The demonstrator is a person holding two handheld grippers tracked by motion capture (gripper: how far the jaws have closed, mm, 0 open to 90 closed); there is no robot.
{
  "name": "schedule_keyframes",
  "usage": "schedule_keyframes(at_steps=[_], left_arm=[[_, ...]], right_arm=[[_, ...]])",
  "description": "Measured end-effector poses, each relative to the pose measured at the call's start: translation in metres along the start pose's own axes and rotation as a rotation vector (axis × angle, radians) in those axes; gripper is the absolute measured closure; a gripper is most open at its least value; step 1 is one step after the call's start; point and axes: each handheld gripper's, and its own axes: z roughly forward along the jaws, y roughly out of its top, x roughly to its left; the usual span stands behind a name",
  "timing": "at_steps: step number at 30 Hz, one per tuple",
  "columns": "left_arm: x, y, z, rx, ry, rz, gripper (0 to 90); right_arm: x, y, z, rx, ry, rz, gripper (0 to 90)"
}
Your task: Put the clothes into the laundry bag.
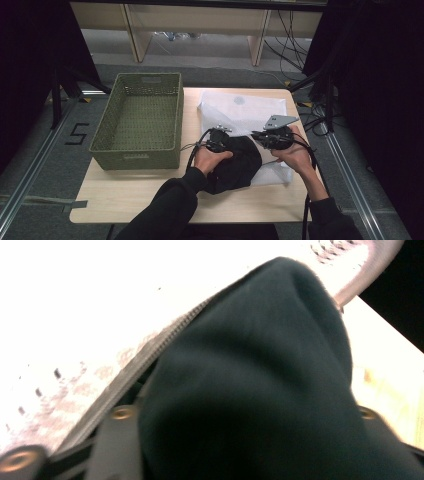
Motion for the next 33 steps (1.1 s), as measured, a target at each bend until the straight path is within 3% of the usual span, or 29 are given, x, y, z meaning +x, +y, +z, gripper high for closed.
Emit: schedule_keyframes(at_steps=[2, 4, 8, 10, 14, 17, 18, 19, 20, 22, 23, 25, 26, 27, 28, 30, 32, 33], left_arm=[[-0.004, 0.001, -0.005, 0.022, -0.011, 0.01, 34.2], [-0.009, 0.001, -0.016, 0.015, 0.02, 0.034, 30.0], [-0.018, 0.0, -0.044, 0.02, 0.055, 0.13, 20.8], [-0.019, -0.004, -0.053, 0.028, 0.068, 0.152, 20.4], [-0.023, -0.017, -0.049, 0.079, 0.046, 0.174, 18.0], [-0.026, -0.023, -0.038, 0.18, 0.066, 0.26, 17.1], [-0.027, -0.025, -0.032, 0.197, 0.08, 0.264, 16.3], [-0.027, -0.027, -0.025, 0.19, 0.086, 0.253, 18.4], [-0.024, -0.027, -0.021, 0.211, 0.091, 0.303, 28.9], [-0.021, -0.028, -0.017, 0.213, 0.094, 0.307, 46.6], [-0.018, -0.027, -0.015, 0.214, 0.083, 0.299, 46.6], [-0.016, -0.019, -0.018, 0.167, 0.046, 0.288, 69.9], [-0.017, -0.014, -0.022, 0.136, 0.043, 0.283, 72.3], [-0.02, -0.009, -0.025, 0.08, 0.042, 0.242, 74.5], [-0.02, -0.009, -0.025, 0.08, 0.042, 0.242, 75.8], [-0.023, 0.006, -0.033, 0.034, 0.041, 0.215, 76.7], [-0.022, 0.012, -0.031, 0.022, 0.054, 0.218, 77.0], [-0.02, 0.013, -0.028, 0.026, 0.063, 0.206, 77.0]], right_arm=[[-0.002, -0.003, 0.002, 0.015, 0.005, 0.011, 89.9], [-0.003, -0.005, 0.003, 0.017, -0.005, 0.008, 90.0], [-0.003, -0.005, 0.003, 0.015, -0.005, 0.016, 89.9], [-0.001, -0.004, 0.003, 0.02, -0.001, 0.02, 89.9], [0.001, -0.003, 0.005, 0.022, 0.002, 0.007, 89.9], [0.001, -0.003, 0.006, 0.027, 0.016, 0.006, 90.0], [0.002, -0.003, 0.005, 0.035, 0.012, 0.023, 89.9], [0.003, -0.003, 0.005, 0.035, 0.012, 0.023, 89.9], [0.002, -0.004, 0.005, 0.035, 0.013, 0.022, 89.9], [0.002, -0.004, 0.006, 0.032, 0.016, 0.021, 89.9], [0.002, -0.004, 0.006, 0.033, 0.019, 0.021, 89.9], [0.002, -0.004, 0.006, 0.017, 0.015, -0.008, 90.0], [0.003, -0.003, 0.005, 0.016, 0.02, -0.007, 89.9], [0.004, -0.001, 0.003, 0.01, 0.011, -0.006, 89.9], [0.004, -0.001, 0.003, 0.01, 0.011, -0.006, 89.9], [0.005, 0.003, -0.002, -0.012, 0.012, -0.021, 90.0], [0.008, 0.006, -0.006, -0.014, 0.012, -0.008, 90.0], [0.006, 0.007, -0.006, -0.026, 0.008, -0.032, 90.0]])
